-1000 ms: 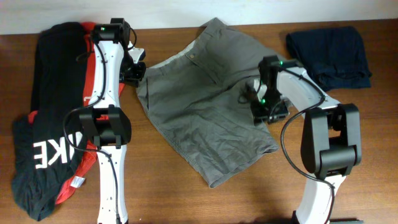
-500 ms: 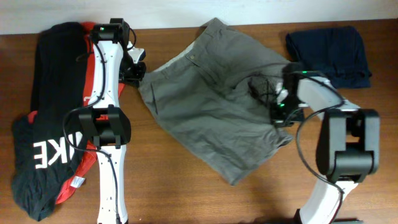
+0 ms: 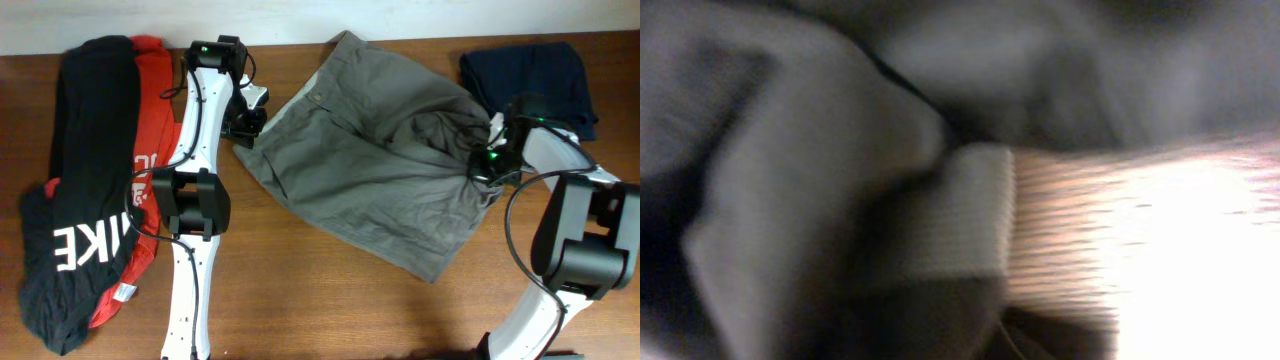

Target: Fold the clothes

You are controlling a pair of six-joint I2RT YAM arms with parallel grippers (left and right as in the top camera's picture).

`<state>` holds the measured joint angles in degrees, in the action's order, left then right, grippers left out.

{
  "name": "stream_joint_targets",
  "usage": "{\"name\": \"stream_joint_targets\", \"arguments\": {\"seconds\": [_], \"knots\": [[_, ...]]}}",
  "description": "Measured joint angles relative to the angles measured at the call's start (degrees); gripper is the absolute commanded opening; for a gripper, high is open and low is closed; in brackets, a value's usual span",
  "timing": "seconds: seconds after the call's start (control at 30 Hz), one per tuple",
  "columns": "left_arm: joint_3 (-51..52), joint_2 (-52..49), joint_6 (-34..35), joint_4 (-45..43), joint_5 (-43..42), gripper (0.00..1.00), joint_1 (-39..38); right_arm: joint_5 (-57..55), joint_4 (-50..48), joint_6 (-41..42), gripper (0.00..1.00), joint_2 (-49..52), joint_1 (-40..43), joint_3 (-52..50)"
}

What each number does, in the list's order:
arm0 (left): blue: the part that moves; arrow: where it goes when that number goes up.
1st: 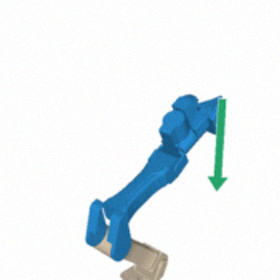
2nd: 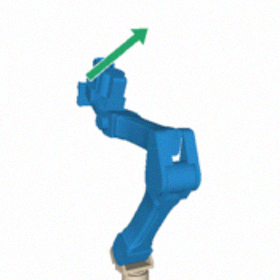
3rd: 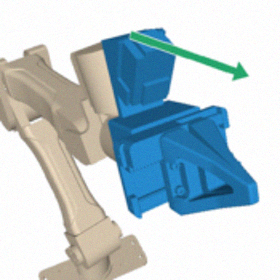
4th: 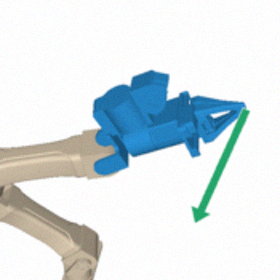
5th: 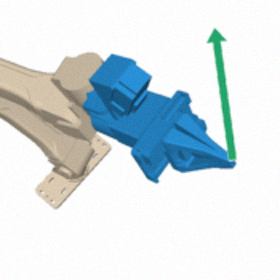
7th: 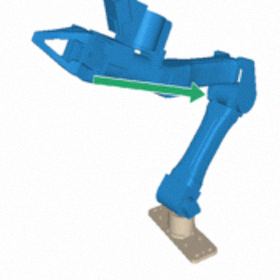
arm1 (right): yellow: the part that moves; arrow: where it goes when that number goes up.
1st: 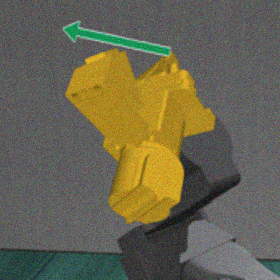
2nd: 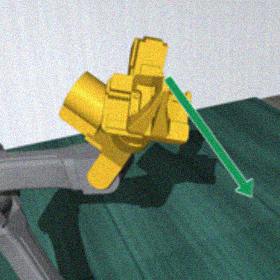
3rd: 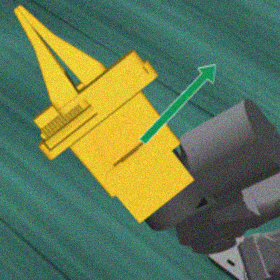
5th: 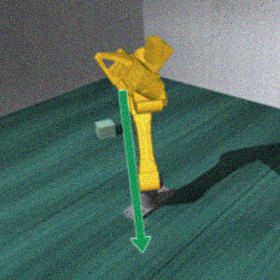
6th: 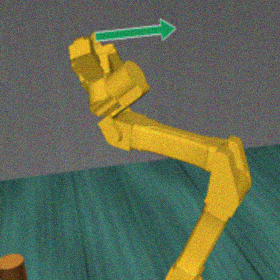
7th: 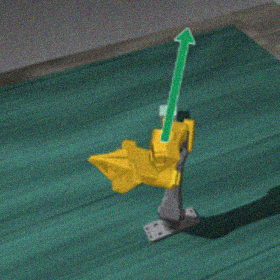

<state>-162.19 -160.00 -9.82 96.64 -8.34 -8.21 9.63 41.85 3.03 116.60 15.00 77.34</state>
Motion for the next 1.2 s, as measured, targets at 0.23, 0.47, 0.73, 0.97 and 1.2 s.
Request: {"name": "stream_joint_targets", "arguments": {"seconds": [0.23,0.47,0.73,0.97,1.2], "knots": [[0.0,0.0,-4.8,-0.1,-0.1,0.01,0.5,7.3,14.1,-6.0,0.63,1.5,7.0,7.9],[0.0,0.0,-19.6,0.0,-8.1,0.35,0.5,15.0,26.6,-12.7,0.68,1.8,2.7,23.5],[0.5,0.0,-28.6,0.0,-11.6,0.68,0.5,16.0,27.8,-15.2,0.71,1.8,-4.9,26.6],[5.6,0.0,-32.6,-0.1,-12.1,0.4,0.4,16.0,27.9,-15.5,0.71,1.8,-6.6,26.6],[11.7,0.5,-34.1,0.0,-12.9,0.01,0.1,16.0,28.0,-15.5,0.71,1.8,-6.6,26.6]]}}
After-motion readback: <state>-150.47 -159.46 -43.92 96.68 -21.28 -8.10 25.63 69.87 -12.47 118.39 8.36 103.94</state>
